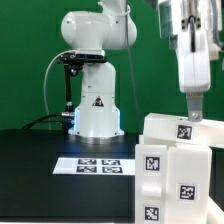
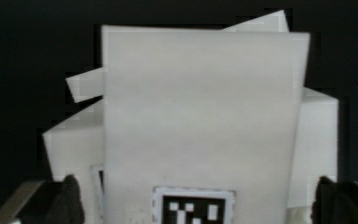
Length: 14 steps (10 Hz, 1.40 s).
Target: Assemble cabinet
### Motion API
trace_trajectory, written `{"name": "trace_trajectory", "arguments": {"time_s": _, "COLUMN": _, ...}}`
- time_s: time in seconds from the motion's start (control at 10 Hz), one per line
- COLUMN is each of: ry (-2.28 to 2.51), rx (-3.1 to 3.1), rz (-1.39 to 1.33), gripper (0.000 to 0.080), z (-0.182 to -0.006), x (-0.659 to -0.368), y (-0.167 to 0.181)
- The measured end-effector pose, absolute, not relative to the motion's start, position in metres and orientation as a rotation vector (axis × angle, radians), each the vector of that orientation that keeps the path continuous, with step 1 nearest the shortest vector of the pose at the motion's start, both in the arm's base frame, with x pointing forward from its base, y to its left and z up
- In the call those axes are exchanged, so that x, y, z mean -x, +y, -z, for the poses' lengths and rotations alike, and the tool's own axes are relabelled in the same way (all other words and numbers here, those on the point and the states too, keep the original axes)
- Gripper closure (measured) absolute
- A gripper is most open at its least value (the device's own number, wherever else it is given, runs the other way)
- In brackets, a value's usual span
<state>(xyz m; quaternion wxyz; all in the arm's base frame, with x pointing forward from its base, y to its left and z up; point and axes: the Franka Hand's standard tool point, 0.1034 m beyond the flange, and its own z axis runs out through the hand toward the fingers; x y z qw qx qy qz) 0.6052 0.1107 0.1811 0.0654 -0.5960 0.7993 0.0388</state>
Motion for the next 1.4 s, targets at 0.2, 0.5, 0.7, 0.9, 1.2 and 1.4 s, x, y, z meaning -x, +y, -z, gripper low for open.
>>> {"name": "trace_trajectory", "arguments": {"time_s": 0.2, "ry": 2.346, "rx": 1.833, "rz": -0.100, "gripper": 0.0151, "z": -0.197, "x": -0.609, "y": 0.119}}
{"name": "trace_trajectory", "arguments": {"time_s": 0.5, "ry": 2.271, "rx": 1.931, "rz": -0.092, "gripper": 0.0151, "z": -0.194, "x": -0.608, "y": 0.119}}
{"name": "trace_trajectory", "arguments": {"time_s": 0.7, "ry": 1.996, "rx": 2.269, "rz": -0.097, "gripper": 0.0151, "z": -0.192, "x": -0.602, "y": 0.119}}
{"name": "trace_trajectory", "arguments": {"time_s": 0.9, "ry": 1.666, "rx": 2.579, "rz": -0.102, "gripper": 0.0151, "z": -0.196, "x": -0.605, "y": 0.121}}
{"name": "trace_trajectory", "arguments": {"time_s": 1.2, "ry": 1.198, "rx": 2.951, "rz": -0.181, "gripper": 0.0151, "z": -0.196, "x": -0.605, "y": 0.127}}
{"name": "trace_trajectory", "arguments": {"time_s": 1.4, "ry": 0.994, "rx": 3.013, "rz": -0.162, "gripper": 0.0151, "z": -0.196, "x": -0.610, "y": 0.126}}
